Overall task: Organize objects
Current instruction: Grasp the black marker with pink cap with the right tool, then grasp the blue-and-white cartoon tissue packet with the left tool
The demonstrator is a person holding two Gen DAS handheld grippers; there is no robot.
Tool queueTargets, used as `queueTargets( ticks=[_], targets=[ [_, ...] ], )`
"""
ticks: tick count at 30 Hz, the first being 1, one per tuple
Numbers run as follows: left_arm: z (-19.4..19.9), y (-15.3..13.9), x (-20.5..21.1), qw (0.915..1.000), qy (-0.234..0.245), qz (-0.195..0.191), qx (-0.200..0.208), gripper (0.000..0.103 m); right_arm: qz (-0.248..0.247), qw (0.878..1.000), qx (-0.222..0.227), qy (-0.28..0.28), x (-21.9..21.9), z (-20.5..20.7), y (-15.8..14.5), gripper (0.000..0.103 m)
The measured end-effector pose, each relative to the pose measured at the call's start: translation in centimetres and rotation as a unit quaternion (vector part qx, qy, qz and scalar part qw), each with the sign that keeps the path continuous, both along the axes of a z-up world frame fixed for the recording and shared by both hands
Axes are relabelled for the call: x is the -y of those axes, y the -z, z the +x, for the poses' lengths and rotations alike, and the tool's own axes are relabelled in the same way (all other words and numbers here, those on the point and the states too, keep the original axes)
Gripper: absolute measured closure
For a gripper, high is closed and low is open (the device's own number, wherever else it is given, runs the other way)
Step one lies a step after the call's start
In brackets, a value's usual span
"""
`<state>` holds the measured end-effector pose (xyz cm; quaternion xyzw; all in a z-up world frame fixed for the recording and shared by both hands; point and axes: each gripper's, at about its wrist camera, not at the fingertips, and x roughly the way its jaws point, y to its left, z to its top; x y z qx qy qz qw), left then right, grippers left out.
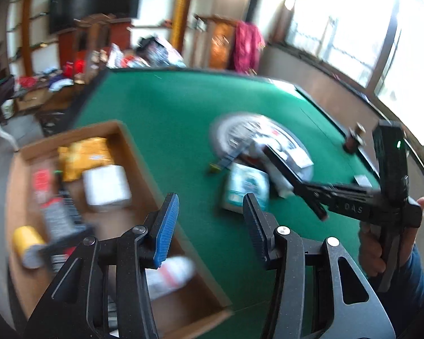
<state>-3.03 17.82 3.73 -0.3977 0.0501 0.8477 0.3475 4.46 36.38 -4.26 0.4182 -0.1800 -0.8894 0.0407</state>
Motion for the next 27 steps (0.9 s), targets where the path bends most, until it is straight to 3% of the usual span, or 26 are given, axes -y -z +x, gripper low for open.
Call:
queueTargets(
  ticks=[7,14,20,27],
  targets=[
    [-1.8,2.1,-6.4,0.9955,0.036,-0.079,0.038,0.055,-0.024,0.999,-0.022,0.017,-1.1,0.6,-1.4,0.09],
    [-2.1,4.1,-10.5,0.9828,0.101,-0.145,0.052,0.055,-0.048,0.998,-0.032,0.022,-1.8,1.0,-2.1,0.09],
    [-3.4,5.5,-12.1,0.9764,0.1,-0.181,0.063,0.055,-0.06,0.997,-0.033,0.022,-1.8,1.0,-2.1,0.09],
    [-3.4,6.7,-13.8,0.9711,0.102,-0.212,0.042,0.032,-0.065,0.997,-0.029,0.025,-1.9,0.9,-1.8,0.09]
  ],
)
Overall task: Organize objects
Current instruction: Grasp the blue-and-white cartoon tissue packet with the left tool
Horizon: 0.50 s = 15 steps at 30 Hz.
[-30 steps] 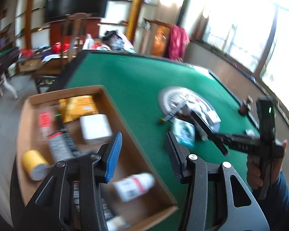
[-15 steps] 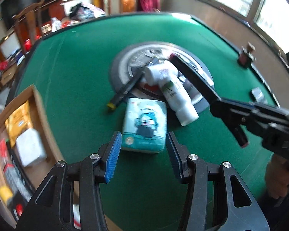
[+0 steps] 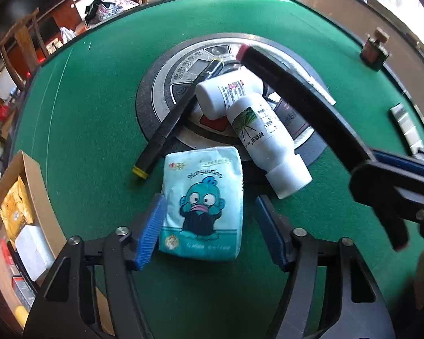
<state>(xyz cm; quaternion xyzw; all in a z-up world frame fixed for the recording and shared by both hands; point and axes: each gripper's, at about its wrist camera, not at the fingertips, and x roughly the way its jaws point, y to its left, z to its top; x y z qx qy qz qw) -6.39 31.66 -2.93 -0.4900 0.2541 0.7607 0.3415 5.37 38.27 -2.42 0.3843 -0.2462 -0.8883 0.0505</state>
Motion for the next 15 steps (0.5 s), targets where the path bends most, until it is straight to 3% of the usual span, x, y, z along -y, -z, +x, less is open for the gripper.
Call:
queueTargets(
  ticks=[3,6,10,15],
  targets=[
    [0.2,0.1,0.0,1.0,-0.004,-0.005,-0.005,0.029,-0.002,1.0,0.0,0.003,-0.2,0.0,0.0,0.09],
    [-0.9,0.3,0.8,0.9987,-0.038,0.014,0.032,0.027,-0.002,1.0,0.001,0.004,-0.2,0.0,0.1,0.09],
    [-1.0,0.3,1.1,0.9984,-0.049,0.01,0.027,0.022,-0.001,1.0,-0.001,0.006,-0.2,0.0,0.1,0.09],
    [-1.8,1.0,1.7,0.9961,-0.081,0.004,0.035,0.0,-0.001,1.0,-0.001,0.007,-0.1,0.2,0.2,0.09]
  ],
)
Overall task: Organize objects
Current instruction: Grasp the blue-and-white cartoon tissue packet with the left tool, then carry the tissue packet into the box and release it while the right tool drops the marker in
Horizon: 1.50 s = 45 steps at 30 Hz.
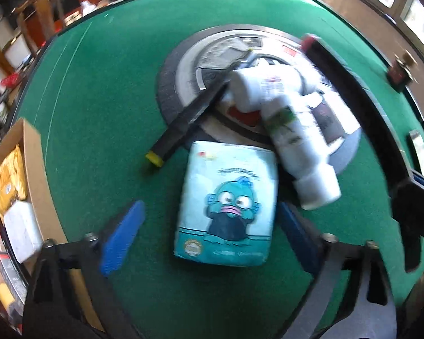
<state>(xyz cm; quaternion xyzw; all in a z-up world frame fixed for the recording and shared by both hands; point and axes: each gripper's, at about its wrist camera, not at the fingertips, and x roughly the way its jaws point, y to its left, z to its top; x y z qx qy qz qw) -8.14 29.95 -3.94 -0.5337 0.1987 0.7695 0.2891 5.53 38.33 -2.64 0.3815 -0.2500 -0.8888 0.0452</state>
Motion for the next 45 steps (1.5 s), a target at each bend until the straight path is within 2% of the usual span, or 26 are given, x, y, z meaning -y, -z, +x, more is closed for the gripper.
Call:
queueTargets(
  ticks=[4,5,6,8,13,16,18,19,23,26,28,32,35,42,45],
  targets=[
    [0.1,-0.1,0.3,1.0,0.001,-0.003,0.003,0.003,0.001,1.0,-0.001,0.004,0.0,0.1,-0.1,0.09],
    [0.2,-0.4,0.5,1.0,0.0,0.0,0.0,0.012,0.002,1.0,-0.001,0.005,0.0,0.2,-0.1,0.09],
    [0.6,-0.6,0.7,1.0,0.0,0.006,-0.004,0.028,0.002,1.0,-0.002,0.005,0.0,0.2,-0.1,0.09],
    [1.2,-1.2,1.2,0.9998,-0.005,0.017,-0.008,0.05,0.001,1.0,-0.003,0.004,0.1,0.2,-0.2,0.09],
    [2.0,-1.4,2.4,0.9989,-0.02,0.042,0.001,0.056,0.004,1.0,-0.001,0.006,0.0,0.2,-0.1,0.09],
    [1.7,-2.1,3.2,0.997,-0.018,0.075,0.01,0.056,0.007,1.0,0.004,0.002,0.2,0.0,-0.1,0.09],
    [1.5,-2.3,3.4,0.997,-0.024,0.074,0.008,0.056,0.009,1.0,0.01,-0.003,0.3,-0.1,0.0,0.09],
    [1.1,-2.1,2.0,0.997,-0.025,0.073,0.01,0.056,0.013,1.0,0.014,-0.005,0.5,-0.2,0.1,0.09],
    [0.7,-2.2,2.4,0.9959,-0.021,0.086,0.015,0.056,0.015,0.998,0.059,-0.033,1.6,-0.7,1.1,0.09],
    [1.1,-2.1,3.0,0.9954,-0.018,0.093,0.016,0.056,0.019,0.992,0.113,-0.061,2.9,-1.1,2.9,0.09],
    [1.2,-2.2,3.3,0.9953,-0.016,0.095,0.014,0.056,0.026,0.989,0.128,-0.069,3.7,-1.4,3.7,0.09],
    [1.2,-2.4,3.1,0.9957,-0.017,0.091,0.001,0.056,0.06,0.989,0.117,-0.072,4.4,-1.5,3.7,0.089],
    [1.1,-2.5,3.4,0.9955,-0.022,0.092,-0.004,0.056,0.054,0.988,0.118,-0.077,4.5,-1.8,4.2,0.088],
    [0.8,-3.3,4.5,0.9923,-0.033,0.119,-0.008,0.056,0.158,0.978,0.114,-0.079,7.1,-1.1,4.0,0.09],
    [1.0,-3.9,4.9,0.9916,-0.035,0.123,-0.018,0.056,0.147,0.982,0.099,-0.068,6.6,-0.6,3.3,0.09]
  ],
)
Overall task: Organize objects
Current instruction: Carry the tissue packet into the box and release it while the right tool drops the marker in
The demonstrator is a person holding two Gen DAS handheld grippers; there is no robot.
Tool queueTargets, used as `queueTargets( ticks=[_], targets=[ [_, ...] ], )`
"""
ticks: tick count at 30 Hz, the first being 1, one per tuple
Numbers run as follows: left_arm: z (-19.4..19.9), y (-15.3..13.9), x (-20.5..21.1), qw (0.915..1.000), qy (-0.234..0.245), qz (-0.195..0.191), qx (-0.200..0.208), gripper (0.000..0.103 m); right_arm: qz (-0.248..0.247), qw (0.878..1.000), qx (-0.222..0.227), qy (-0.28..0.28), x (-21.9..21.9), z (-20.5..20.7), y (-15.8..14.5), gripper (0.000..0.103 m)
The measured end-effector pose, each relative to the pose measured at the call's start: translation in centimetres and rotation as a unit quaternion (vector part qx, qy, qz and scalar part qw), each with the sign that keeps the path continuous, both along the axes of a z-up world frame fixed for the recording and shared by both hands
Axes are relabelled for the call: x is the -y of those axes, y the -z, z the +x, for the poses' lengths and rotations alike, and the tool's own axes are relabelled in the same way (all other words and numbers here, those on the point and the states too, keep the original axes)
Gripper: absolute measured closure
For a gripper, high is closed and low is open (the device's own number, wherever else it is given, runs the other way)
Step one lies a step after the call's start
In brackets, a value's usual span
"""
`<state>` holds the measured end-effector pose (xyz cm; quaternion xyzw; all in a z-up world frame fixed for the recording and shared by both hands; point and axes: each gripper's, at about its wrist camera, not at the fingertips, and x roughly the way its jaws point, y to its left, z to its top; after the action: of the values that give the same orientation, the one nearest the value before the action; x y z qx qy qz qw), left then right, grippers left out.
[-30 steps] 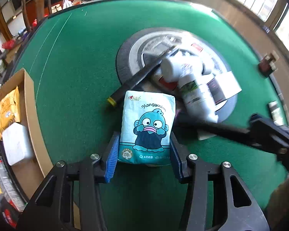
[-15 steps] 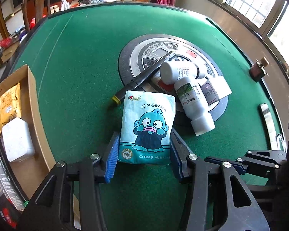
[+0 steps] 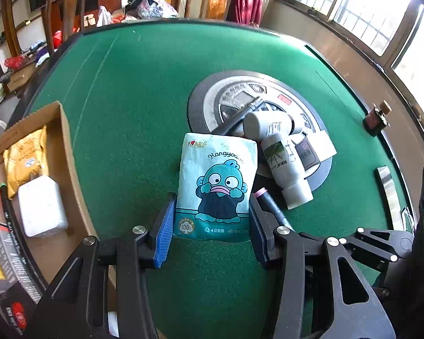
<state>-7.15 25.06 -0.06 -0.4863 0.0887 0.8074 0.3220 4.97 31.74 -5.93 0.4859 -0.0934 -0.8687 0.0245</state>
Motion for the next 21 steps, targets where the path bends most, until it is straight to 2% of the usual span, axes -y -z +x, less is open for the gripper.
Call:
queueTargets(
  ticks=[3,6,14,21],
  targets=[
    [0.3,-1.1,0.6,0.9998,-0.004,0.011,-0.014,0.056,-0.018,0.999,-0.043,0.009,-0.6,0.9,-1.6,0.09],
    [0.6,-2.3,1.6,0.9993,-0.009,0.028,-0.025,0.056,-0.031,0.998,-0.06,0.013,-1.1,1.1,-1.9,0.09],
    [0.2,-5.9,6.3,0.9951,-0.038,0.075,-0.053,0.056,-0.07,0.996,-0.051,0.004,-0.8,0.5,-1.2,0.09],
    [-2.1,-6.7,12.4,0.9899,-0.091,0.097,-0.048,0.056,-0.095,0.994,-0.048,-0.014,1.4,-0.5,-2.2,0.09]
  ],
)
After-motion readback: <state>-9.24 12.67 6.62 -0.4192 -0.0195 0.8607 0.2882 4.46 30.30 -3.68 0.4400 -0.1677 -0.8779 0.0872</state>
